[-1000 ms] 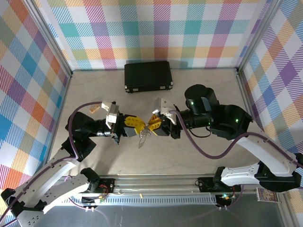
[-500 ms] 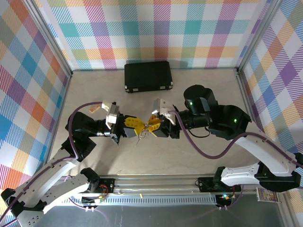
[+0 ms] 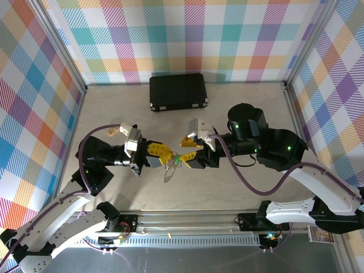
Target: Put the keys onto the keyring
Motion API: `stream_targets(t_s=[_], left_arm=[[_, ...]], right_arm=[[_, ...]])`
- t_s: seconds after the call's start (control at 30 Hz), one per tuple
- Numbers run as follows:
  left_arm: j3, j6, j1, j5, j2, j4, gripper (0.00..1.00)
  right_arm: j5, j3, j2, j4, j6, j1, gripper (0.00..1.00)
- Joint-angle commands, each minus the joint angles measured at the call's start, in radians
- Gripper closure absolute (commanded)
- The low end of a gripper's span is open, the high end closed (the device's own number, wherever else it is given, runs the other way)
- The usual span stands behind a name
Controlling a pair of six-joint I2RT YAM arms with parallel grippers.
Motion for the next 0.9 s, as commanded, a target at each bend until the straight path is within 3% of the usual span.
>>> stream_targets(t_s=[0.0,0.37,0.87], left_arm=[[0.005,0.012,-0.012,0.017,-0.021,0.011,1.0],[0.007,0.029,-0.012,0.008,-0.016,-0.003,1.0],[0.01,0.041,-0.013,-0.004,-0.016,-0.016,1.0]], right_arm=[[-0.03,-0.006,-0.004,0.042,0.018,-0.004,0.6],[-0.137,-0.011,0.021,0.075,0.041,-0.003,0.64],[-0.132,-0.028,0.041,0.07,0.05,-0.003,0.76]])
